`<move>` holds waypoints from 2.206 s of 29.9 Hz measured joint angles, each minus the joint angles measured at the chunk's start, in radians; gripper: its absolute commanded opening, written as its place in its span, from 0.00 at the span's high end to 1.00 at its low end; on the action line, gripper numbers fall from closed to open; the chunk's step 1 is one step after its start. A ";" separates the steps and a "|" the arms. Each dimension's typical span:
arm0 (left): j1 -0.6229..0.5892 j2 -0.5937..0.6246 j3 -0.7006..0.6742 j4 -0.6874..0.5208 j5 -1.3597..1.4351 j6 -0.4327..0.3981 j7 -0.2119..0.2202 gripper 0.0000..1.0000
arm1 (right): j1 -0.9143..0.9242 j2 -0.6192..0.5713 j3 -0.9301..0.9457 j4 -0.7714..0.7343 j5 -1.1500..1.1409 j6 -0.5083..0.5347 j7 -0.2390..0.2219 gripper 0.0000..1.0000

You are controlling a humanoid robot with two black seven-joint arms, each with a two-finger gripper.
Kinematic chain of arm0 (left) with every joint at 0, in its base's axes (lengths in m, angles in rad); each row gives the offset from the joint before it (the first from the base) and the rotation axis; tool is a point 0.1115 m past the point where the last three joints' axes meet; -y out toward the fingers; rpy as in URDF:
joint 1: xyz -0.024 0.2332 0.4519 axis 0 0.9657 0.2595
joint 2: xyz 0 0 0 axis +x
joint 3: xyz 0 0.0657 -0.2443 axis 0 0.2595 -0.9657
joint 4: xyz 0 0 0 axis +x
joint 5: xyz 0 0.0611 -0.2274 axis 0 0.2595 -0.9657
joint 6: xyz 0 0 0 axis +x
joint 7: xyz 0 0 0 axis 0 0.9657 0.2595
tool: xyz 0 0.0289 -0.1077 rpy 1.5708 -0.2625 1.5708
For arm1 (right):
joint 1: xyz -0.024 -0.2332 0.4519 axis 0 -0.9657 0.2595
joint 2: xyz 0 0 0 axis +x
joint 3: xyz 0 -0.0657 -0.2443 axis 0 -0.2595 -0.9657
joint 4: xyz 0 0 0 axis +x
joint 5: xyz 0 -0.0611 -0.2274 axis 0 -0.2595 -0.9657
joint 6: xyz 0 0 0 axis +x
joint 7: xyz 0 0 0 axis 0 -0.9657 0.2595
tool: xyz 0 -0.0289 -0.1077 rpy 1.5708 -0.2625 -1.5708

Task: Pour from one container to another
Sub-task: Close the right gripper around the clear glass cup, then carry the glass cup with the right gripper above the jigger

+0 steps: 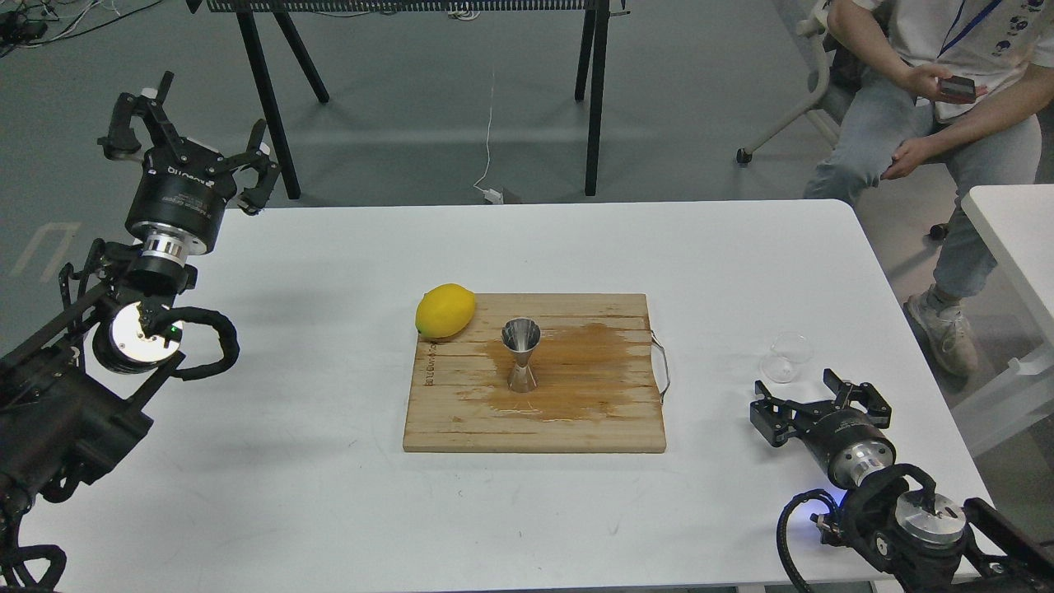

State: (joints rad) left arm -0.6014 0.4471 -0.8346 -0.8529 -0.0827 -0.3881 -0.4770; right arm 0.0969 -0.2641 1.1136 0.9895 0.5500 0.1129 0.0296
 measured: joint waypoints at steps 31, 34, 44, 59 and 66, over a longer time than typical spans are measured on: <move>0.000 0.015 -0.001 0.002 0.000 0.000 0.000 0.00 | 0.137 0.044 -0.008 -0.185 -0.001 0.018 -0.010 0.50; 0.000 0.015 -0.001 0.002 0.000 0.000 0.000 0.00 | 0.138 0.045 -0.008 -0.187 -0.001 0.022 -0.017 0.61; 0.000 0.016 -0.001 0.003 0.000 0.000 -0.002 0.00 | 0.126 0.044 -0.010 -0.143 -0.002 0.069 -0.053 0.62; 0.000 0.031 -0.001 0.001 -0.001 0.000 -0.012 0.00 | 0.109 -0.046 -0.046 0.313 -0.039 -0.129 -0.050 0.63; 0.000 0.035 -0.001 0.001 -0.001 -0.001 -0.012 0.00 | 0.158 -0.019 -0.057 0.441 -0.230 -0.283 -0.049 0.64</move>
State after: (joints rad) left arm -0.6014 0.4821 -0.8361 -0.8515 -0.0837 -0.3894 -0.4887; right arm 0.2549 -0.2829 1.0566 1.4307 0.3197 -0.1705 -0.0190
